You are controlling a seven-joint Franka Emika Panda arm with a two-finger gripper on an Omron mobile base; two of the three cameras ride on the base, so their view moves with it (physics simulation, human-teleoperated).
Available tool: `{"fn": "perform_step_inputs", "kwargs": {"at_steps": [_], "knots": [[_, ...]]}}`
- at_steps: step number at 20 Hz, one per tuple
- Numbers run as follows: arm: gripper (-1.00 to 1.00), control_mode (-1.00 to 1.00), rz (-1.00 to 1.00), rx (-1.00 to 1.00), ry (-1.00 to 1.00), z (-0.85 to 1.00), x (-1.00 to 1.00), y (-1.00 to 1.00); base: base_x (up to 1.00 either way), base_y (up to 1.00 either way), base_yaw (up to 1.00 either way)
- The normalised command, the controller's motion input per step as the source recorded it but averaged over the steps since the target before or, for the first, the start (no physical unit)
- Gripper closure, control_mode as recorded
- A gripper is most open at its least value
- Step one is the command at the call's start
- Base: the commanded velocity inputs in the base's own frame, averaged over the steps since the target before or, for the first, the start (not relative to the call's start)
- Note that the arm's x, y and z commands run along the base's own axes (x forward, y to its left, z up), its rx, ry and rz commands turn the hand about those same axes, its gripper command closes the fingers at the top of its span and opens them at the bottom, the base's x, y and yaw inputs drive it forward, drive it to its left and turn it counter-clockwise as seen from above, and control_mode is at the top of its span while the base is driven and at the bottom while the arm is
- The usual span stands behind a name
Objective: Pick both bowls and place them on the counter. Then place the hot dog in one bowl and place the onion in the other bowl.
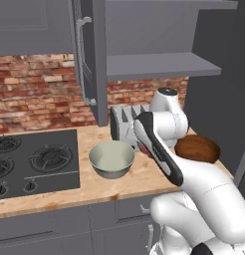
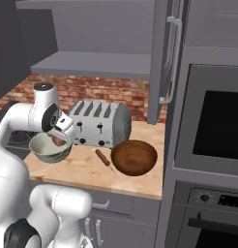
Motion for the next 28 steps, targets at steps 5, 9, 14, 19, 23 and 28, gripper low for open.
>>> {"fn": "perform_step_inputs", "kwargs": {"at_steps": [5,9,14,19,23,28], "knots": [[1.00,-1.00,0.00,0.03,0.00,0.03,0.30,0.41,0.00,0.00,0.00],[1.00,-1.00,0.00,0.02,0.00,-0.14,0.37,0.42,0.00,0.00,0.00],[1.00,-1.00,0.01,0.03,0.00,-0.21,0.27,0.38,0.00,0.00,0.00],[1.00,-1.00,0.02,0.00,0.05,-0.27,0.18,0.28,0.00,0.00,0.00],[1.00,-1.00,0.02,0.00,0.08,-0.30,0.22,0.16,0.00,0.00,0.00],[1.00,-1.00,0.04,0.00,0.09,-0.30,0.20,0.14,0.00,0.00,0.00]]}}
